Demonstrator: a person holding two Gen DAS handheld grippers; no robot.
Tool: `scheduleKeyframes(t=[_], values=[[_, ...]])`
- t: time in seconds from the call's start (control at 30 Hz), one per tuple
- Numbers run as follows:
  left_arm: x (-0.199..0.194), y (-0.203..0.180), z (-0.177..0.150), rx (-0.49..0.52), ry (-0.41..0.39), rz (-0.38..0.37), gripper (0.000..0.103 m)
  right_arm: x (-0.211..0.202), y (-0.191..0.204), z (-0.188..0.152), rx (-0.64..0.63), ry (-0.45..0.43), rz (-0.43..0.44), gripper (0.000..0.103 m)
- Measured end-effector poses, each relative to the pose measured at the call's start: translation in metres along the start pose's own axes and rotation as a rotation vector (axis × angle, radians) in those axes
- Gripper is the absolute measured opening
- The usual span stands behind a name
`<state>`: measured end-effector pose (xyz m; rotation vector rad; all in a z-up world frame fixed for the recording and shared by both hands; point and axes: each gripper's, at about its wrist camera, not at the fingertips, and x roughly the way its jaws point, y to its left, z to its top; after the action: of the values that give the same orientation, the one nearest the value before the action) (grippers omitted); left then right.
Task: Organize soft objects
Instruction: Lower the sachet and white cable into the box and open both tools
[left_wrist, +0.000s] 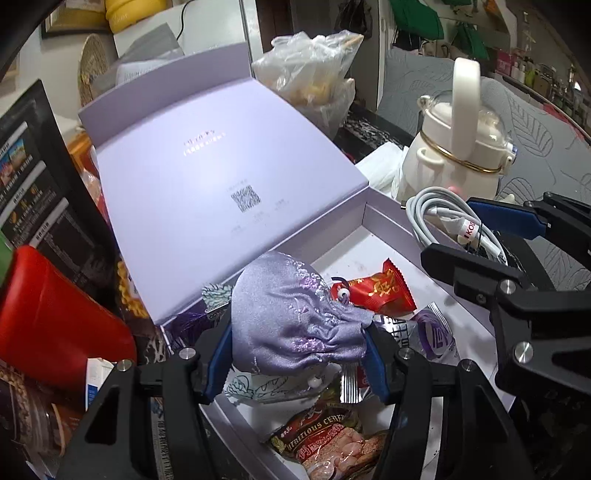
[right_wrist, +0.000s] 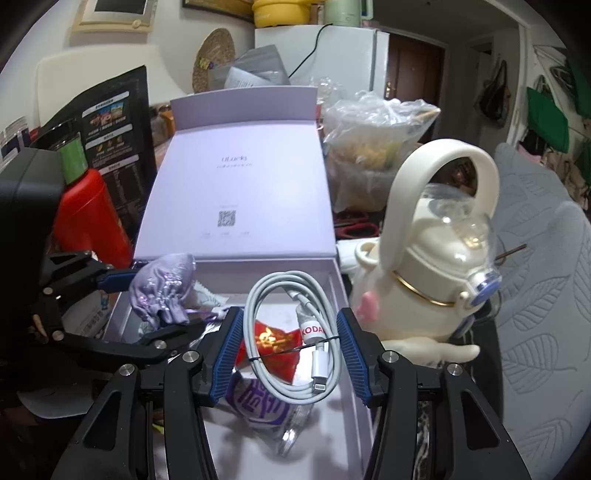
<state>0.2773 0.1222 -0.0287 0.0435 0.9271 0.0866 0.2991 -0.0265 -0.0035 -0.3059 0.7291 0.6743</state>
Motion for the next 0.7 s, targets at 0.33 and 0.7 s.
scheduleKeyframes(t=[0.33, 0.7], values=[[0.0079, 0.0003, 0.0002, -0.015, 0.043, 0.004, 0.068, 0.0076, -0.0026, -0.0014, 0.017, 0.038, 0.009, 0.052], [0.002, 0.001, 0.0031, -0.016, 0.04, 0.021, 0.079, 0.0017, -0.0073, -0.0009, 0.024, 0.023, -0.024, 0.064]])
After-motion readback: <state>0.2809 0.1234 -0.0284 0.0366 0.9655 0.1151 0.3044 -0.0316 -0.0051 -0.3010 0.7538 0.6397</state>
